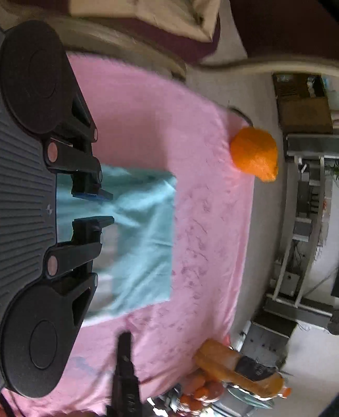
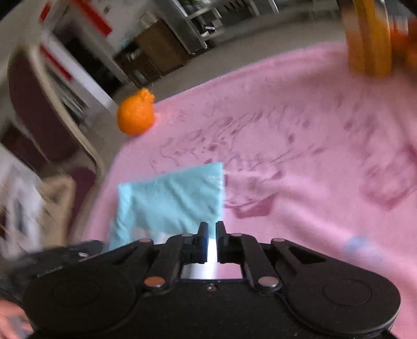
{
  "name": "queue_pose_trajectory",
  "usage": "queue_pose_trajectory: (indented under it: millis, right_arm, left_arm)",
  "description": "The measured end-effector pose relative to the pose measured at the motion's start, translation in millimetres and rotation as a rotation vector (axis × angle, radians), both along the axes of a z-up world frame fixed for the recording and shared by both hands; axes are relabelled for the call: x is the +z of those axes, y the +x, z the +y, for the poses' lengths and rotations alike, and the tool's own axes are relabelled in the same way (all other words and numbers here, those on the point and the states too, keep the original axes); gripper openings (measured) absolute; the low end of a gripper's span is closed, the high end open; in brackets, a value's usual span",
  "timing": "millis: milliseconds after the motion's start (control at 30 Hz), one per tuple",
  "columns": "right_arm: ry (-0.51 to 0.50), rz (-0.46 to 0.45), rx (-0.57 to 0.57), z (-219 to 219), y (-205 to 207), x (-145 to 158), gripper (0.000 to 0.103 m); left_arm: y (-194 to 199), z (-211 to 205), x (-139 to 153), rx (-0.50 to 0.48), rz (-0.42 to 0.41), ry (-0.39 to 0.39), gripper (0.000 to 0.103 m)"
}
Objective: Fold clothes
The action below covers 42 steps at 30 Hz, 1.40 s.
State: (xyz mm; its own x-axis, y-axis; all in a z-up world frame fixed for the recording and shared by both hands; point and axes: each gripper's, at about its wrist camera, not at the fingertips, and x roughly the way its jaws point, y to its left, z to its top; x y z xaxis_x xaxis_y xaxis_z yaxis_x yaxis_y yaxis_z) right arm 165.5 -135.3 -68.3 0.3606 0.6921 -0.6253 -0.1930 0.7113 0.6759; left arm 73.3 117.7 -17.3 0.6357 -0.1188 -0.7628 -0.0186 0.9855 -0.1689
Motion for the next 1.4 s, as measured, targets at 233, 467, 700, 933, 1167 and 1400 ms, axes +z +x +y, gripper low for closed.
queue_pose_trajectory:
  millis: [233, 467, 700, 933, 1167, 1400]
  right_arm:
    - [0.22, 0.158, 0.18, 47, 30, -48, 0.011]
    - [0.326, 0.184, -0.12, 15, 55, -79, 0.006]
    - [0.407, 0.135, -0.259, -18, 63, -71, 0.016]
    - [0.362, 0.176, -0.029, 31, 58, -76, 0.012]
    - [0.208, 0.074, -0.345, -12, 54, -63, 0.006]
    - [0.319, 0.133, -0.371, -35, 41, -56, 0.016]
  left_arm:
    - [44, -10, -33, -0.115, 0.091, -0.101, 0.013]
    - [41, 34, -19, 0.22, -0.036, -0.099, 0.006]
    - [41, 26, -15, 0.078, -0.077, -0.191, 0.006]
    - [57, -3, -40, -0.013, -0.025, -0.013, 0.013]
    - [54, 36, -22, 0.325, -0.106, 0.16, 0.01]
    - [41, 22, -17, 0.066, -0.051, -0.08, 0.011]
